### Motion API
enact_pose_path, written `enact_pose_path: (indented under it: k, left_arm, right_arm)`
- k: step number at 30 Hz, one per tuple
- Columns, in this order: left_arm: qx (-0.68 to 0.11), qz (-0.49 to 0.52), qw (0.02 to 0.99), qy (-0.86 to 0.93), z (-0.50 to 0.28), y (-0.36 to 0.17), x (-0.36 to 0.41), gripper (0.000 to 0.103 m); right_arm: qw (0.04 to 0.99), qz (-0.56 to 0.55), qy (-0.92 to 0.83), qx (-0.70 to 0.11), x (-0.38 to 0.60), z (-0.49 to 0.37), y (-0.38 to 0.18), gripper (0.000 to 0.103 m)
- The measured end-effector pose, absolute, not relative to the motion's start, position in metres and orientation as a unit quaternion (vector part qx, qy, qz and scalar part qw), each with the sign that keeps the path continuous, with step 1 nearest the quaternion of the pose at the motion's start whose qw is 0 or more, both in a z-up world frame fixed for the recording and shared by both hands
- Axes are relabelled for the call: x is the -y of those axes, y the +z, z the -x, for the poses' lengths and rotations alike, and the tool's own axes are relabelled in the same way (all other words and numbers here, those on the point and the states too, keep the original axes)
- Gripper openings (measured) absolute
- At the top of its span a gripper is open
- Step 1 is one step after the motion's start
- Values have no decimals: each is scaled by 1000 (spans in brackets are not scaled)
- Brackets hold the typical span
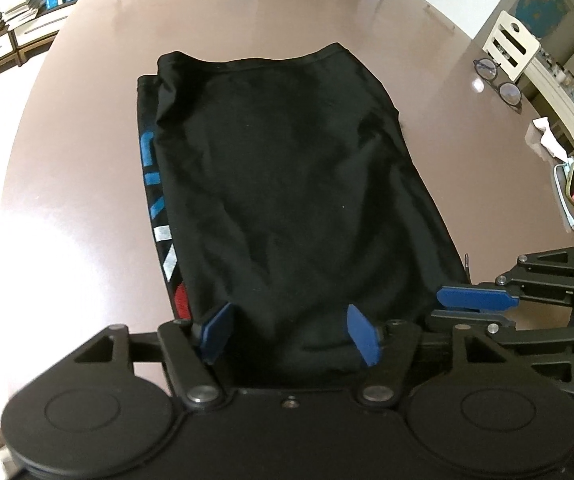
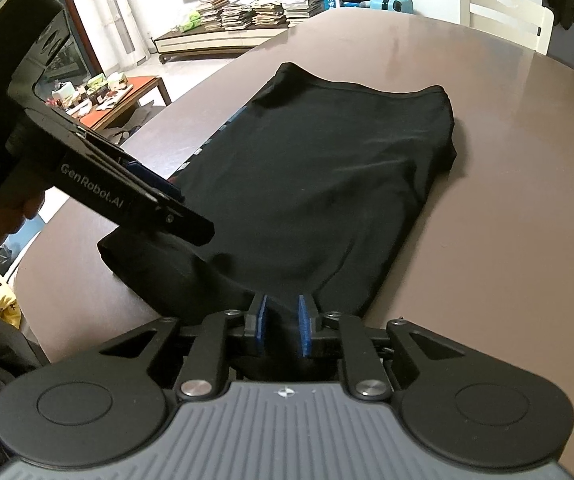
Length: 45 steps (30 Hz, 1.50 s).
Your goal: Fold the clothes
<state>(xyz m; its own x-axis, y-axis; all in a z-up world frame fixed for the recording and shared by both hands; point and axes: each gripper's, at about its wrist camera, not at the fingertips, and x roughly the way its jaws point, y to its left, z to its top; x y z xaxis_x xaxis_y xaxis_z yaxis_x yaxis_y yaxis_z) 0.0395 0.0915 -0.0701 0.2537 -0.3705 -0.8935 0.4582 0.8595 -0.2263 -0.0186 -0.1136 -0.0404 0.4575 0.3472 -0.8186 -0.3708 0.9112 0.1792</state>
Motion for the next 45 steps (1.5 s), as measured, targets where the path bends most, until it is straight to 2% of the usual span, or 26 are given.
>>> enact_pose_path:
  k: [33, 35, 37, 39, 43, 44, 45]
  left_arm:
    - [-548, -48, 790, -271, -40, -72, -89, 70]
    - [-547, -43, 792, -269, -41, -70, -91, 70]
    - [-543, -33, 796, -265, -43, -66, -94, 70]
    - [-538, -18, 802, -259, -47, -62, -100, 70]
    - [-518, -10, 822, -238, -60, -56, -107, 69]
    - [-515, -13, 824, -234, -63, -56, -106, 67]
    - [-509, -19, 830, -228, -69, -55, -103, 65]
  right_arm:
    - [854, 16, 206, -478, 108, 18, -40, 25]
    - [854, 13, 208, -478, 108, 17, -36, 30]
    - [864, 0, 204, -461, 113, 17, -27, 44]
    - [876, -28, 188, -443, 123, 15, -18, 46]
    - [905, -90, 131, -396, 148, 0, -4, 44]
    - [912, -84, 113, -386, 151, -6, -2, 41]
    - [918, -74, 98, -377, 152, -13, -2, 30]
